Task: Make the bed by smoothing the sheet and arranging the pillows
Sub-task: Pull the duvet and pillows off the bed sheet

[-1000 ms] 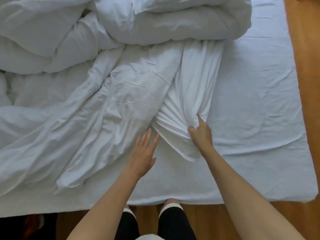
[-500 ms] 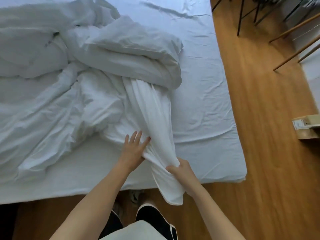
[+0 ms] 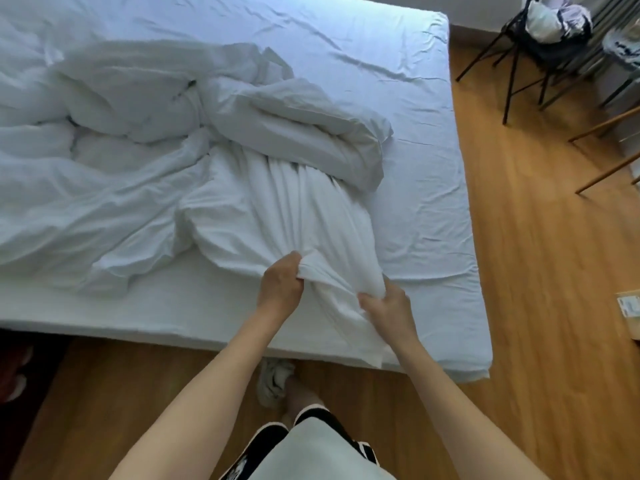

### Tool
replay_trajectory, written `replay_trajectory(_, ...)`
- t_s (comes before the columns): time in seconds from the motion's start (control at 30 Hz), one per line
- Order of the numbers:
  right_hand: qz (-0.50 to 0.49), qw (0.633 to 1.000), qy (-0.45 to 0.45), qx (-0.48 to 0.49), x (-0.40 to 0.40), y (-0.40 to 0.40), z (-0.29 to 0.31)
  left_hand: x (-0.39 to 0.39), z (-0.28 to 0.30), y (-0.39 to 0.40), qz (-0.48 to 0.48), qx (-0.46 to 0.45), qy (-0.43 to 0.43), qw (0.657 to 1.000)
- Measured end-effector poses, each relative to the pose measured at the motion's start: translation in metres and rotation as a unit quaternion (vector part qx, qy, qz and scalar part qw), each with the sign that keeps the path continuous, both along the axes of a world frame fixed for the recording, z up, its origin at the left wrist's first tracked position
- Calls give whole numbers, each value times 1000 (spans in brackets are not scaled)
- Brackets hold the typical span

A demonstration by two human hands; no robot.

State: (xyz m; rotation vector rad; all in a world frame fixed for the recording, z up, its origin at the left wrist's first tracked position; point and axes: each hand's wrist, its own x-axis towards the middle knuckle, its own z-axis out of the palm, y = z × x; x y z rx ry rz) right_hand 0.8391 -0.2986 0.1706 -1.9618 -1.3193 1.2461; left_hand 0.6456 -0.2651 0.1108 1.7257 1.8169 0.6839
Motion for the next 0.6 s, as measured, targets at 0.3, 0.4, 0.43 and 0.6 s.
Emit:
replay_trajectory(0.3,179,962,-188,81,72,-43,41,59,37,-94,43,-54,15,997)
replay_trajectory(0.4,219,951,-201,81,98,-45,40,83,39,-109,55,-78,32,995)
replay_trajectory(0.43,227,949,-203,83,107,-42,39,93,39,-111,64,-81,35,994)
replay_trajectory(0.6,264,934,-202,129,169,-14,32,155,41,-94,93,-75,54,991)
